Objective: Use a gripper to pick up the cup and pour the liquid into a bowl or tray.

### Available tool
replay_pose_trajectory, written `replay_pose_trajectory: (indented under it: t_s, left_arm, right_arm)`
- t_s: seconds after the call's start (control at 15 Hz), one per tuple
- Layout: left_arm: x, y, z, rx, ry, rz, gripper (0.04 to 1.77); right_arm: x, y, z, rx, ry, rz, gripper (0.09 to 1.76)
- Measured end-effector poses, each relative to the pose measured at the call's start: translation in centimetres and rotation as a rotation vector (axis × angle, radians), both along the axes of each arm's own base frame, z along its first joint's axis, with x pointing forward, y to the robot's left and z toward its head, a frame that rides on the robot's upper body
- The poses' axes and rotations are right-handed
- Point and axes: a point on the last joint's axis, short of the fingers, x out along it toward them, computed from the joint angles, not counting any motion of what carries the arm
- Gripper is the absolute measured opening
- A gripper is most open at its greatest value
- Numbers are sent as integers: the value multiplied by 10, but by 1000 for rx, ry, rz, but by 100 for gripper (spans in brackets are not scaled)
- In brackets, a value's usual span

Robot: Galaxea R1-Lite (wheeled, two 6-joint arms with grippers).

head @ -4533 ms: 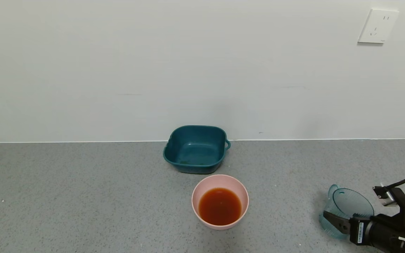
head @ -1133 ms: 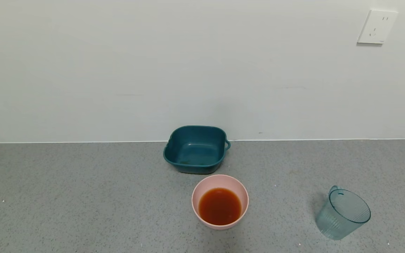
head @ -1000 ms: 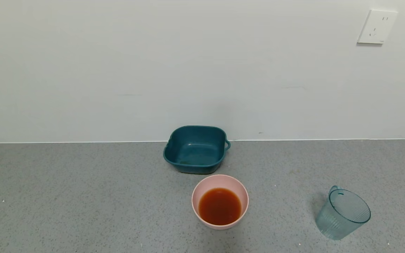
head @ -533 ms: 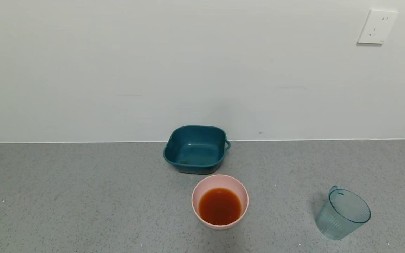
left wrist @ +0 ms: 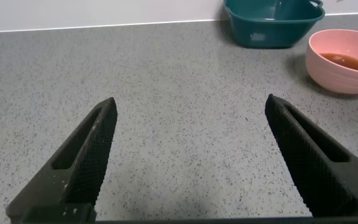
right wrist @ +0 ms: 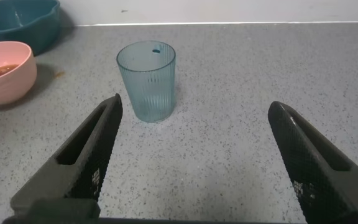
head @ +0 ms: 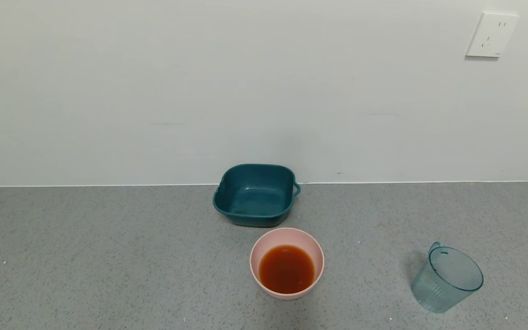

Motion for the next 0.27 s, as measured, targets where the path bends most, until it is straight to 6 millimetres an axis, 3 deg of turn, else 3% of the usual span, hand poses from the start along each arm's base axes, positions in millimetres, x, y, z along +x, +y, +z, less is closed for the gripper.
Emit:
replay_pose_trajectory:
  t_s: [0.27]
  left_arm:
    - [0,0,0,0,0,0,172]
  right_arm:
    - [0,0,0,0,1,0,170]
